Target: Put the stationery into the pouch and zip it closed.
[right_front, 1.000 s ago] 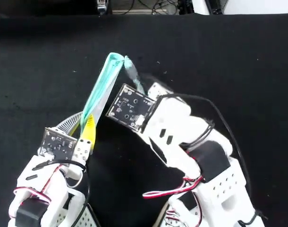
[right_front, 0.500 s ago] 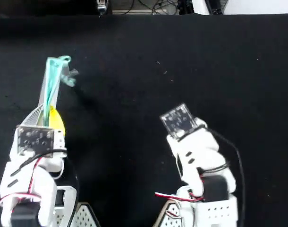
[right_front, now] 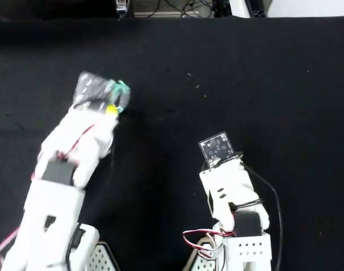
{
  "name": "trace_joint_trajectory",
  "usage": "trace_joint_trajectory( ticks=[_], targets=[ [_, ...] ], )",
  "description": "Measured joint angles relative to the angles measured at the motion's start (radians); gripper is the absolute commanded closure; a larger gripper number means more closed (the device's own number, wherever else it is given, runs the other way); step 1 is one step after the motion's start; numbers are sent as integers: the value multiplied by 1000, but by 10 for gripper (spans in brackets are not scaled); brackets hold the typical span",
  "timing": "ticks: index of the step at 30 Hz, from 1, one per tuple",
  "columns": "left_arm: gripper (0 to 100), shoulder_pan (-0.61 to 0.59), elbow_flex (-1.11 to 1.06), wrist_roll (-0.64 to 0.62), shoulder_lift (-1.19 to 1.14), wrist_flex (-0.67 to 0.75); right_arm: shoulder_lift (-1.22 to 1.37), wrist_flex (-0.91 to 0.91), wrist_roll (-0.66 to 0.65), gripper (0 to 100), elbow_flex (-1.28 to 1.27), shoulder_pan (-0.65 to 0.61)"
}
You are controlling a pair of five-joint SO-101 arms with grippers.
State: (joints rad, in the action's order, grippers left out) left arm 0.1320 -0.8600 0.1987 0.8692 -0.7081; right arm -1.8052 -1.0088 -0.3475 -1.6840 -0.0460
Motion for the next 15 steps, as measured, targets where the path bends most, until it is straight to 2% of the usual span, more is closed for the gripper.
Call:
trace_joint_trajectory(
  ticks=[8,11,15],
  targets=[
    [962,163,345,0,-526,0,0,-3,9,986,0,2],
    [888,206,419,-5,-637,0,0,-3,9,986,0,2],
    [742,221,448,-6,-657,-6,0,-3,9,986,0,2]
  ],
)
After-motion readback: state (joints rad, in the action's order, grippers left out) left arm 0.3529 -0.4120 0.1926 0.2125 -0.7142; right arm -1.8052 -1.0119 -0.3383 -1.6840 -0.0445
